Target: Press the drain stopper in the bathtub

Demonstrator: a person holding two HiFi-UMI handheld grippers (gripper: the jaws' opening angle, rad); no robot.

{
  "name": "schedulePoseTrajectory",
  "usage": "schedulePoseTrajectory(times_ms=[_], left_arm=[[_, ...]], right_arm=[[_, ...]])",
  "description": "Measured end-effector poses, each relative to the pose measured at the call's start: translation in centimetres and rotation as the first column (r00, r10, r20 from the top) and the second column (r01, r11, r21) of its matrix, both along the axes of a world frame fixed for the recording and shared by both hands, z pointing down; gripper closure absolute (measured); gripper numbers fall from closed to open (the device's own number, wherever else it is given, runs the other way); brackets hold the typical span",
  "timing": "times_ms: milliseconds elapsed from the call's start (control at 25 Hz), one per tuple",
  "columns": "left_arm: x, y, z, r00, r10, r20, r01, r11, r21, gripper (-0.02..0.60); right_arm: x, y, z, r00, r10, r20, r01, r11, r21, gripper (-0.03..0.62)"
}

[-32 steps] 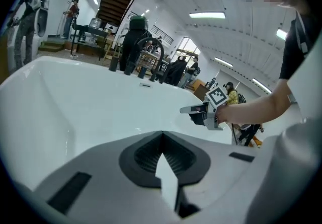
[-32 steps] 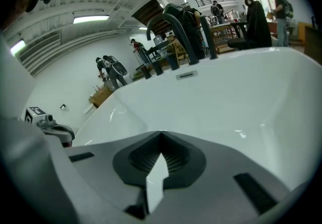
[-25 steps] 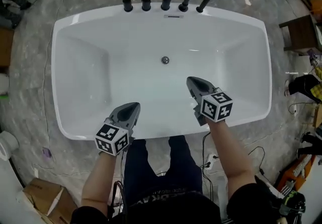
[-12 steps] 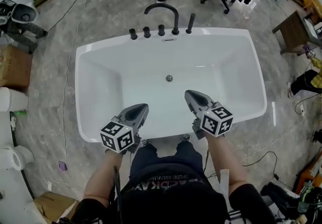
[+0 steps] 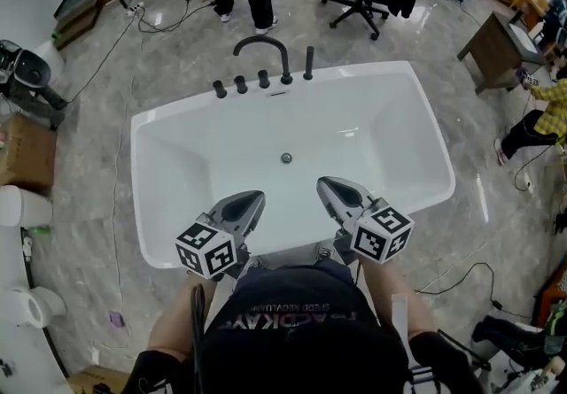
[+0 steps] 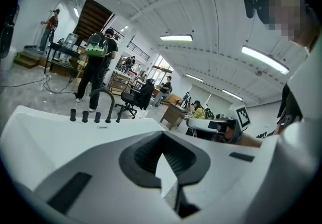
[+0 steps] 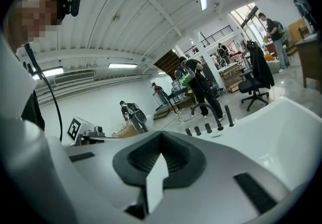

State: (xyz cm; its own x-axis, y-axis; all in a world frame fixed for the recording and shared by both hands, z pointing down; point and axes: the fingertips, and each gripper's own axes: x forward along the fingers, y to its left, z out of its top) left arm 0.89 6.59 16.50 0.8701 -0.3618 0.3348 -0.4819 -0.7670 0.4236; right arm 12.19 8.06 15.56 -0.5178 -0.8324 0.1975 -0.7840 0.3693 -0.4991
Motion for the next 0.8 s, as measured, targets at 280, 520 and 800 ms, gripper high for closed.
schedulePoseTrajectory(times_ms=[280, 520, 800], left_arm=[[1.9, 2.7, -1.1, 0.998, 0.053, 0.021, -0.054, 0.998, 0.026, 0.575], [2.4, 4.2, -1.0, 0.999, 0.052, 0.013, -0.052, 0.998, 0.022, 0.575], [2.0, 4.8, -0.8, 0.999, 0.041, 0.029, -0.041, 0.999, 0.014, 0.575]], right_arm=[[-1.0, 2.8, -2.1, 0.999, -0.048, 0.002, 0.048, 0.998, 0.03, 0.583], [-2.5, 4.5, -2.8, 0.995, -0.095, -0.003, 0.095, 0.994, 0.045, 0.583], [-5.0, 5.7, -1.9, 0.988, -0.155, 0.005, 0.155, 0.988, 0.025, 0.583]])
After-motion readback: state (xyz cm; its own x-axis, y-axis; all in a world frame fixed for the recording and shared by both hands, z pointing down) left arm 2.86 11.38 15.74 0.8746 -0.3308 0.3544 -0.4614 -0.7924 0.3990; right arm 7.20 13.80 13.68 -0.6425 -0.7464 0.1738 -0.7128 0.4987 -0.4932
